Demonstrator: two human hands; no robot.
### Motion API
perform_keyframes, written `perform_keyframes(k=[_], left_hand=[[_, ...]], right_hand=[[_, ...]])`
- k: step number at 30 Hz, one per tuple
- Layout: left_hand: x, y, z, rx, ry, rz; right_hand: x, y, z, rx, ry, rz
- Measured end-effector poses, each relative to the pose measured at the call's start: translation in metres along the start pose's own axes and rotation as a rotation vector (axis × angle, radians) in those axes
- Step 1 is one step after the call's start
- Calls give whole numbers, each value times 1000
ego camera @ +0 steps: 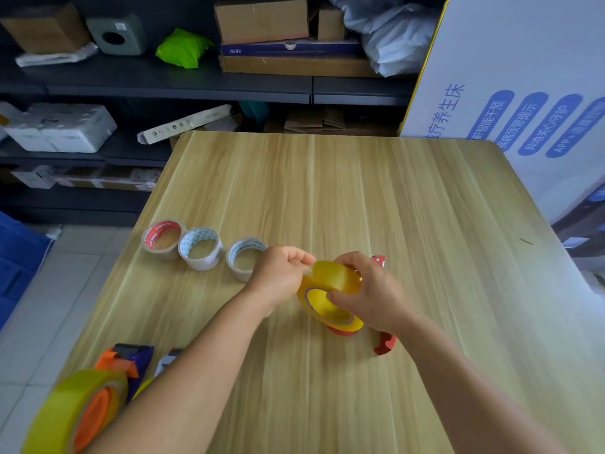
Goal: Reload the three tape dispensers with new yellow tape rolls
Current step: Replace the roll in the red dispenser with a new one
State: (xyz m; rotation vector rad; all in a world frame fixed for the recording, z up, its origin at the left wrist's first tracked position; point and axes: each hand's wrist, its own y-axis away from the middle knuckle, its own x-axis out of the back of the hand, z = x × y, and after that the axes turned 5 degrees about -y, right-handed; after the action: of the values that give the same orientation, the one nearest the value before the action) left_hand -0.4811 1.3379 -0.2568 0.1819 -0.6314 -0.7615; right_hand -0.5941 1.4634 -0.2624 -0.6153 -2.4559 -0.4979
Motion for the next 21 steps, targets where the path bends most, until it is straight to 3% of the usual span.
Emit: perform_keyframes(k=[5,12,17,21], left_hand=[[3,-6,0,-100,-159,-258],[-29,-18,-11,-33,-283,-196],[-44,-28,-21,23,-386,-170],[-51,-40,-27,67,-443,-144]], right_hand=[[12,-3,12,-111,-94,56],[5,-11,32,-79,103,-24],[-11,-14,48,-86,496,-9],[-25,-10,50,-84,496,34]])
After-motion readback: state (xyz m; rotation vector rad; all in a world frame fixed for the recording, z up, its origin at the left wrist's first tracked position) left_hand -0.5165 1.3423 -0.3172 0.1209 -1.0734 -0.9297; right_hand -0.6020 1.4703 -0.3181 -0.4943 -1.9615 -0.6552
